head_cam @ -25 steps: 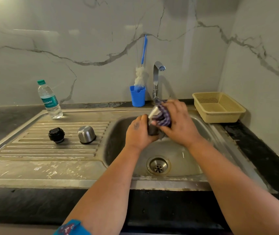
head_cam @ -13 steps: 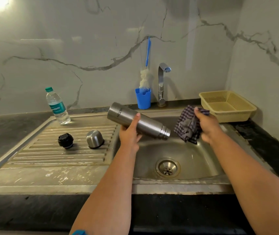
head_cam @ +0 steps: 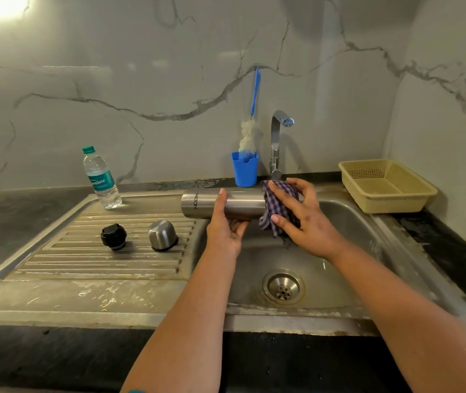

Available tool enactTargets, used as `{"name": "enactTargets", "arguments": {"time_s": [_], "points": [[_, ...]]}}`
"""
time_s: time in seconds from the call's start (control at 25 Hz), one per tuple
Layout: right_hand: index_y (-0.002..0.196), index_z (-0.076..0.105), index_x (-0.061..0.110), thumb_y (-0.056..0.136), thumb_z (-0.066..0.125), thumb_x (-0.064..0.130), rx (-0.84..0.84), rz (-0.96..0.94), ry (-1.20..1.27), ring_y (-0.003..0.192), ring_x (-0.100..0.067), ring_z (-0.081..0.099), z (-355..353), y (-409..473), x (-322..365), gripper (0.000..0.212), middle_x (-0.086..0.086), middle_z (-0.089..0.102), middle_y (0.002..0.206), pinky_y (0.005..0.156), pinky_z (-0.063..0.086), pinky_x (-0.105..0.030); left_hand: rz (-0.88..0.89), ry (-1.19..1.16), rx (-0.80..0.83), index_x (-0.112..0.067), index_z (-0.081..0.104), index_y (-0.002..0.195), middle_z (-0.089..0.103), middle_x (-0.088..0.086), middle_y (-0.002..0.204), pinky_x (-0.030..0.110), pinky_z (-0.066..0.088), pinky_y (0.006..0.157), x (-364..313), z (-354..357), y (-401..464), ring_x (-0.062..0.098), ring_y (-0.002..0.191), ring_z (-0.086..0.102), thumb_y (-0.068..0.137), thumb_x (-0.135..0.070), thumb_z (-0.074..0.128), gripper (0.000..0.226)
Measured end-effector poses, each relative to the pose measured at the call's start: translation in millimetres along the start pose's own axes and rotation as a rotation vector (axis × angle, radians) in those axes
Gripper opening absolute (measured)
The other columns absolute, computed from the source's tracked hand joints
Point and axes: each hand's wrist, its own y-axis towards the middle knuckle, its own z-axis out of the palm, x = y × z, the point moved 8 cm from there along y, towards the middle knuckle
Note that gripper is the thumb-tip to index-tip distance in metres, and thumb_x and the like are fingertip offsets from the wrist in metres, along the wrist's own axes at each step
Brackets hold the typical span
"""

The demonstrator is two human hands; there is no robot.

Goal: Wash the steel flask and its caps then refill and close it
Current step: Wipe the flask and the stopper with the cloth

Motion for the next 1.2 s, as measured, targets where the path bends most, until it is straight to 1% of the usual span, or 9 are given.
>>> {"name": "enactTargets", "arguments": {"time_s": [0.12, 0.2, 0.36, 0.44, 0.6, 0.68, 0.84, 1.04, 1.2], "points": [[0.147, 0.031, 0.037, 0.092, 0.059, 0.038, -0.091, -0.035, -0.033, 0.122, 0.0, 0.03, -9, -2, 6, 0.061, 0.004, 0.027, 0.141, 0.101, 0.028, -0.013, -0.03, -0.036, 0.012, -0.011, 0.051, 0.122, 0.068, 0.019, 0.112, 0.046, 0.054, 0.098, 8, 4, -2, 0.032, 0.105, 0.068, 0.076, -0.028, 0.082, 0.057], [0.137, 0.043, 0.032, 0.095, 0.053, 0.042, -0.207, 0.132, 0.115, 0.116, -0.008, 0.045, -15, 7, -7, 0.044, 0.002, 0.044, 0.133, 0.095, 0.038, -0.021, -0.042, -0.052, 0.054, -0.01, 0.054, 0.113, 0.07, 0.018, 0.106, 0.046, 0.053, 0.099, 8, 10, -4, 0.031, 0.104, 0.068, 0.078, -0.024, 0.081, 0.046], [0.128, 0.056, 0.021, 0.096, 0.052, 0.042, -0.125, 0.731, 1.06, 0.099, -0.026, 0.068, 20, -2, -45, 0.039, -0.009, 0.069, 0.113, 0.084, 0.055, -0.041, 0.01, 0.087, 0.091, -0.011, 0.056, 0.118, 0.071, 0.016, 0.112, 0.039, 0.057, 0.091, 4, 15, -6, 0.027, 0.105, 0.069, 0.078, -0.022, 0.081, 0.047], [0.133, 0.054, 0.022, 0.092, 0.061, 0.035, -0.135, 0.545, 0.89, 0.104, -0.021, 0.064, 9, -4, -31, 0.043, -0.006, 0.065, 0.12, 0.09, 0.054, -0.036, 0.005, 0.069, 0.069, -0.01, 0.054, 0.125, 0.071, 0.017, 0.114, 0.038, 0.059, 0.085, 2, 12, -5, 0.028, 0.104, 0.07, 0.079, -0.024, 0.081, 0.056], [0.137, 0.047, 0.03, 0.085, 0.07, 0.033, -0.151, -0.155, -0.023, 0.118, 0.003, 0.035, -19, 3, 26, 0.058, 0.006, 0.04, 0.134, 0.095, 0.026, 0.001, -0.07, -0.132, 0.06, -0.004, 0.05, 0.131, 0.068, 0.022, 0.116, 0.04, 0.062, 0.069, 6, 10, -4, 0.033, 0.102, 0.07, 0.081, -0.027, 0.08, 0.063], [0.135, 0.048, 0.029, 0.087, 0.066, 0.038, -0.187, -0.013, 0.052, 0.11, -0.001, 0.043, -19, 7, 13, 0.052, 0.004, 0.047, 0.129, 0.091, 0.034, -0.005, -0.038, -0.088, 0.085, -0.005, 0.05, 0.132, 0.07, 0.021, 0.114, 0.039, 0.062, 0.073, 2, 11, -4, 0.031, 0.101, 0.071, 0.078, -0.026, 0.081, 0.065], [0.117, 0.06, 0.006, 0.095, 0.054, 0.035, 0.008, 0.791, 1.217, 0.076, -0.023, 0.071, 24, -14, -33, 0.037, -0.015, 0.072, 0.095, 0.065, 0.058, -0.031, 0.162, 0.176, 0.175, -0.012, 0.044, 0.14, 0.066, 0.012, 0.126, 0.036, 0.057, 0.09, -14, 21, -2, 0.024, 0.111, 0.067, 0.068, -0.027, 0.088, 0.086], [0.119, 0.061, 0.009, 0.08, 0.068, 0.023, -0.151, 0.534, 1.315, 0.1, -0.029, 0.068, 0, -4, -36, 0.043, -0.017, 0.069, 0.11, 0.083, 0.058, -0.042, 0.267, 0.228, 0.284, -0.023, 0.051, 0.127, 0.062, 0.006, 0.132, 0.034, 0.054, 0.096, -18, 33, -1, 0.02, 0.12, 0.062, 0.038, -0.054, 0.094, 0.104], [0.114, 0.063, 0.033, 0.077, 0.078, 0.021, -0.336, 0.238, 0.725, 0.112, -0.011, 0.061, -35, -2, -24, 0.042, 0.005, 0.063, 0.119, 0.093, 0.052, -0.029, 0.162, 0.181, 0.188, -0.015, 0.053, 0.122, 0.065, 0.009, 0.124, 0.027, 0.057, 0.078, -7, 32, -5, 0.018, 0.105, 0.066, 0.056, -0.049, 0.079, 0.079]]}}
